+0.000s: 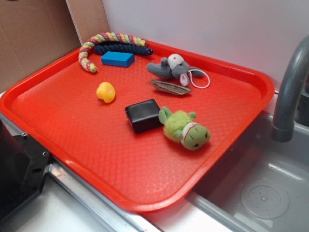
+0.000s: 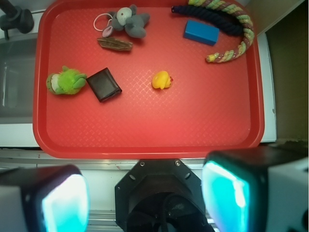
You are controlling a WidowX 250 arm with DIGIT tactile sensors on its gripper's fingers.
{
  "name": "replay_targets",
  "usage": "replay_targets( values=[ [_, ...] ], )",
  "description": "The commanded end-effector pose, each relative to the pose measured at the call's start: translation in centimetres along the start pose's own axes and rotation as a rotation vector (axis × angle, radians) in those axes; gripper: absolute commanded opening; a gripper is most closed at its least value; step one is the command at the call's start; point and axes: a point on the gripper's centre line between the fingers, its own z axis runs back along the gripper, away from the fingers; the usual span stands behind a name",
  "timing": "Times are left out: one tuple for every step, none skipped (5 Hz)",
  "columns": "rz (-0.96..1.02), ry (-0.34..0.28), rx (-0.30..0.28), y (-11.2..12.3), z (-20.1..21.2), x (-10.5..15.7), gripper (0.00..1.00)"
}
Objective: Grab the wood chip.
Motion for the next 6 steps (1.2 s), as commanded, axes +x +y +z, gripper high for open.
replay_targets(
  values=[
    [0.0,0.0,0.0,0.0,0.0,0.0,1.0],
    [-0.251,-0.082,-0.032,1.5,-4.6,4.7,1.0],
    [-0.499,-0.092,-0.066,0.8,-7.4,8.4,1.0],
    [-0.755,-0.107,-0.042,-1.2,-10.0,11.0,1.0],
    [-0.894,-0.136,-0.033,-2.4,-13.6,12.6,1.0],
    [-0.926,-0.118,-0.01,-2.7,-15.8,13.3,1.0]
  ],
)
